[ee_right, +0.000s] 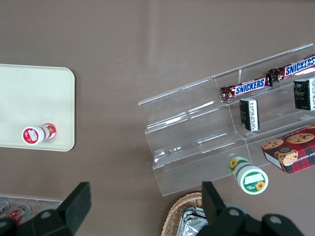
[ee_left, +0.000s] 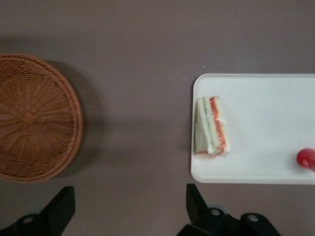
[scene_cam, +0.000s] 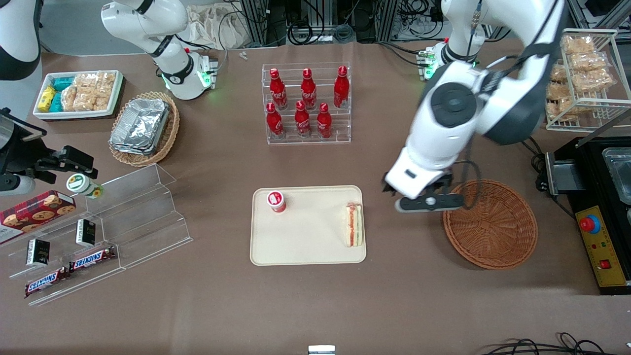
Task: Place sandwich from basket to tray
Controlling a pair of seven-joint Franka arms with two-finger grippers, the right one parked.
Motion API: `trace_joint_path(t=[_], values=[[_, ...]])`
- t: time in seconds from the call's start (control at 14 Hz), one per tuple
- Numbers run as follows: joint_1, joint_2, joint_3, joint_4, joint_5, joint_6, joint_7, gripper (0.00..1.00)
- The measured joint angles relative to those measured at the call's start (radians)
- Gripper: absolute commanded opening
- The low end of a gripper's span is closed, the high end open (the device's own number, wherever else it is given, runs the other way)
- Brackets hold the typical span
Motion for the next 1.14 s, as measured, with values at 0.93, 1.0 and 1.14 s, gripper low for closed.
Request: trace_joint_path(t=[0.93,1.0,1.14], values=[[0.097,-0.31,0.281,-0.005,-0.173,-0.402,0.47,1.0],[0.098,-0.322,0.295,-0.013,-0.174,-0.408,0.489,1.0],[0.098,-0.325,0.295,-0.018,-0.174,-0.407,0.496,1.0]])
